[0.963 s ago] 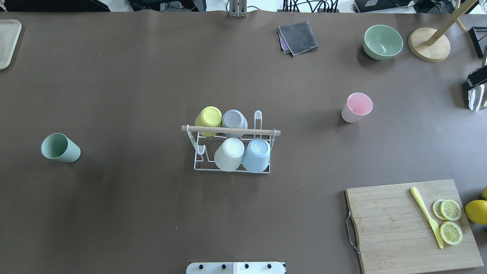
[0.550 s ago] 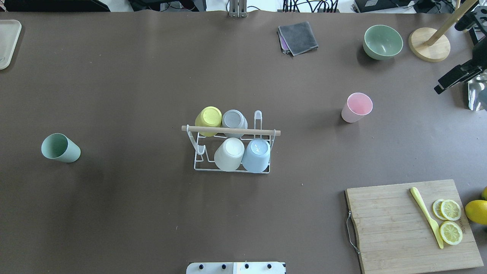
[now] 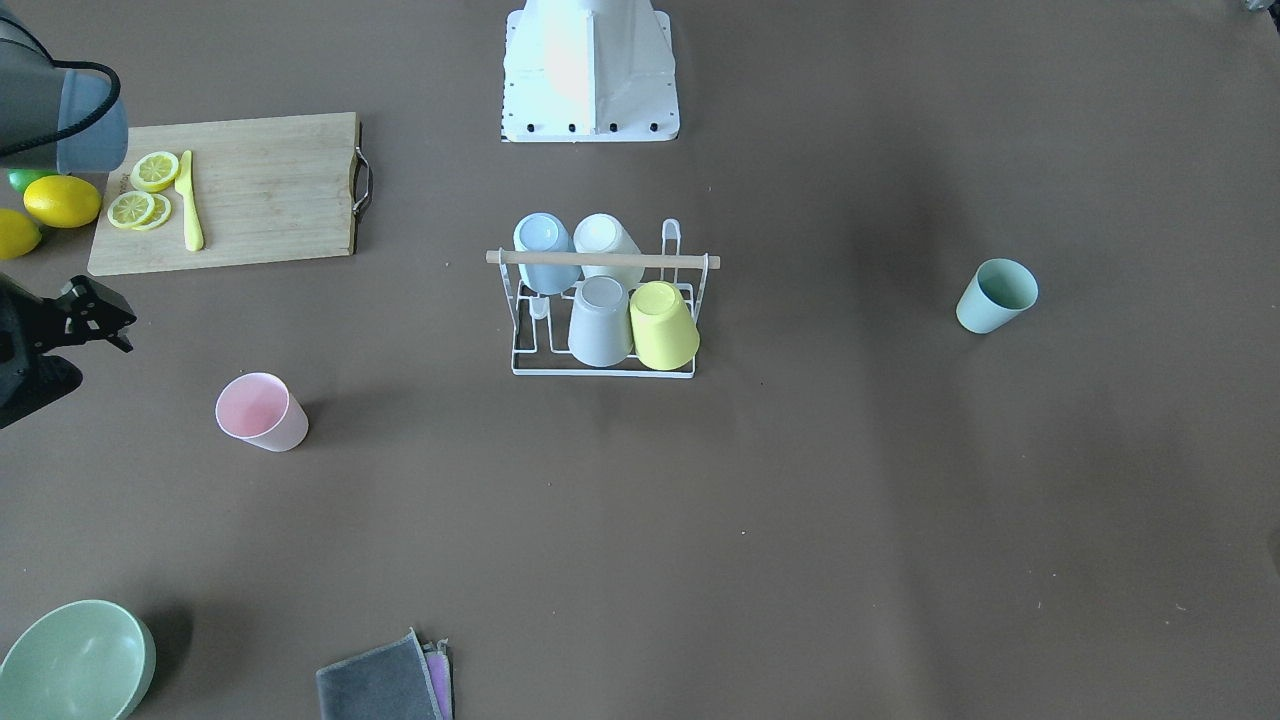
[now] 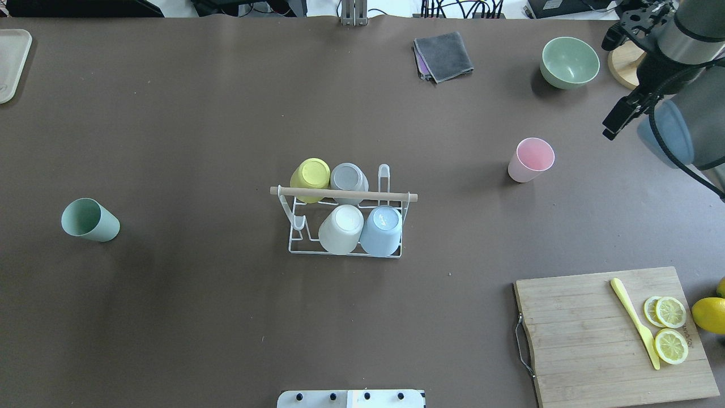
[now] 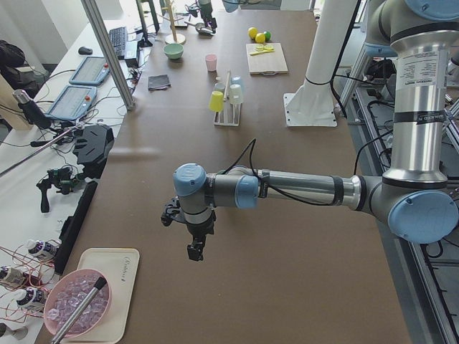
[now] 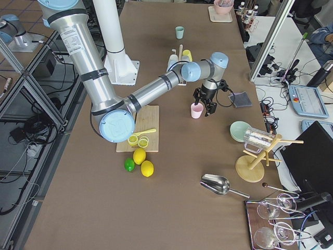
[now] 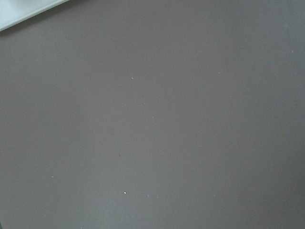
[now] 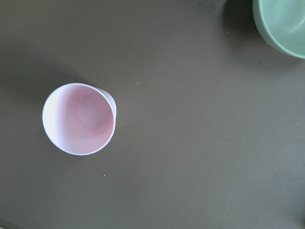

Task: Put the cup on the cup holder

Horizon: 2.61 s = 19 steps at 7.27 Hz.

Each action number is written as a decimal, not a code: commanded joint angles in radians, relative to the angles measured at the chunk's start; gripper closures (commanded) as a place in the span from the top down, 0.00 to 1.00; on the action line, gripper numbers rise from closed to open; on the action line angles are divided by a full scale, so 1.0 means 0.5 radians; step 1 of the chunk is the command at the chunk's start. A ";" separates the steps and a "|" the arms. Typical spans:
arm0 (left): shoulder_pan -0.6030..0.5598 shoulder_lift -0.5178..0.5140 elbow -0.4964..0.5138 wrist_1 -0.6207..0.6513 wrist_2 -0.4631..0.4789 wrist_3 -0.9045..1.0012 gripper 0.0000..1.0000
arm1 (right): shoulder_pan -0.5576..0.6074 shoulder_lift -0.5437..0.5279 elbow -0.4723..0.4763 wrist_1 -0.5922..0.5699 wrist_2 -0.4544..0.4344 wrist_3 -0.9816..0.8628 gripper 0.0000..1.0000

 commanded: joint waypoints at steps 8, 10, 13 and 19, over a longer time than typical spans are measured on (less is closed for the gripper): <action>0.015 -0.151 -0.029 0.174 -0.159 -0.013 0.98 | -0.437 0.824 -0.869 -0.404 -0.432 -0.470 1.00; 0.113 -0.424 -0.004 0.455 -0.150 -0.016 0.98 | -0.510 0.923 -1.054 -0.410 -0.558 -0.565 1.00; 0.346 -0.810 0.100 0.858 -0.140 -0.016 0.98 | -0.676 0.963 -1.173 -0.407 -0.803 -0.596 1.00; 0.764 -1.146 0.468 0.902 -0.149 -0.369 0.98 | -0.790 0.930 -1.294 -0.395 -0.994 -0.773 1.00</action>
